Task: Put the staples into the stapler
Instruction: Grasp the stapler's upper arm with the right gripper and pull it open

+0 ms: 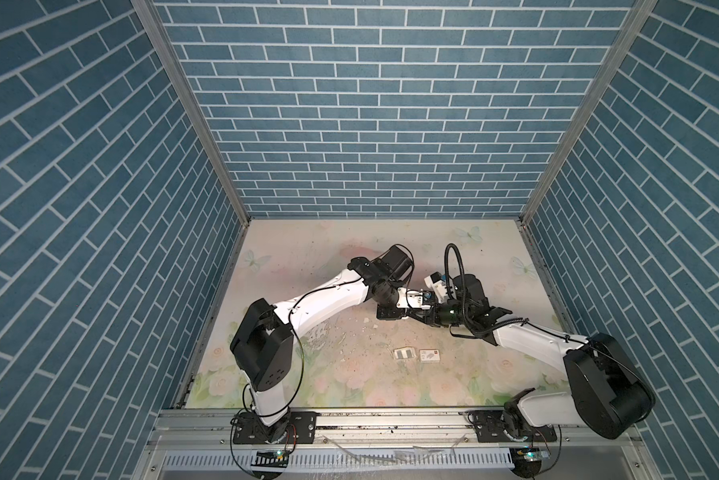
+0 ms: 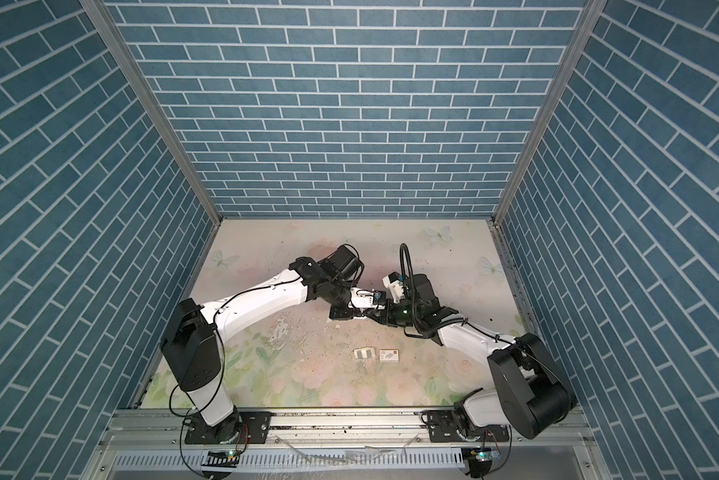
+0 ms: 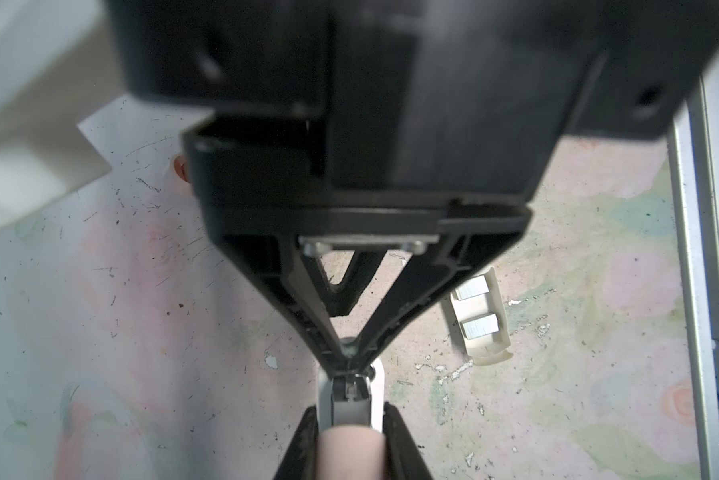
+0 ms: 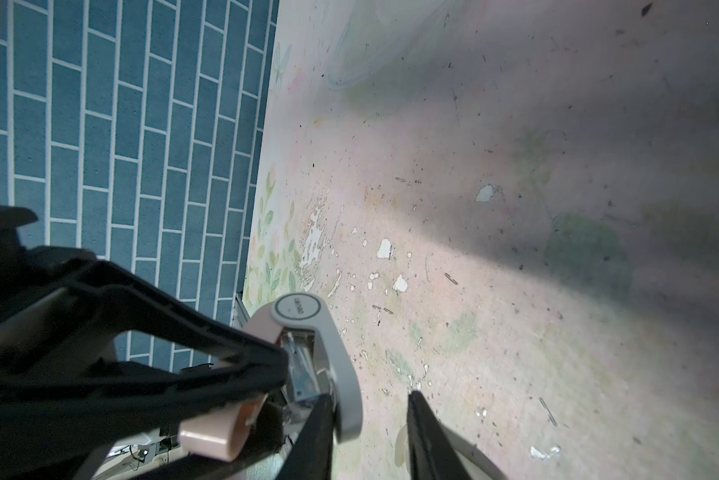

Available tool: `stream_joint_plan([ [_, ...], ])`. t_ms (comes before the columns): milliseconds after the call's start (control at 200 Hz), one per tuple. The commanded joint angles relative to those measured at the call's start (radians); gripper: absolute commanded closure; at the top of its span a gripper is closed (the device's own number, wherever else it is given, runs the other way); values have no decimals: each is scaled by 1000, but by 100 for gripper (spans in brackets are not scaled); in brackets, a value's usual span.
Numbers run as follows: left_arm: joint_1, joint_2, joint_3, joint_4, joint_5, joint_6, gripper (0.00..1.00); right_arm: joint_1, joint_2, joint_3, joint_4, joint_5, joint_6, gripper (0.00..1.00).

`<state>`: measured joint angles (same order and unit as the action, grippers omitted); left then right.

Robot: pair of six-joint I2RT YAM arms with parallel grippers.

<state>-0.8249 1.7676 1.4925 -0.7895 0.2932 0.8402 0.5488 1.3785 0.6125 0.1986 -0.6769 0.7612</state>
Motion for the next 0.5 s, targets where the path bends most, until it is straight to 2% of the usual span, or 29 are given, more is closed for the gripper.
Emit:
stream_joint_plan([
  [0,-8,6,45,1,52,-27,96,4,17,-5,-4,15,-13,69],
  [155,-8,0,79,-11,79,-63,96,4,44,-12,22,23,-7,70],
  [495,-4,-6,127,-1,145,-158,96,10,123,-29,219,2,74,70],
])
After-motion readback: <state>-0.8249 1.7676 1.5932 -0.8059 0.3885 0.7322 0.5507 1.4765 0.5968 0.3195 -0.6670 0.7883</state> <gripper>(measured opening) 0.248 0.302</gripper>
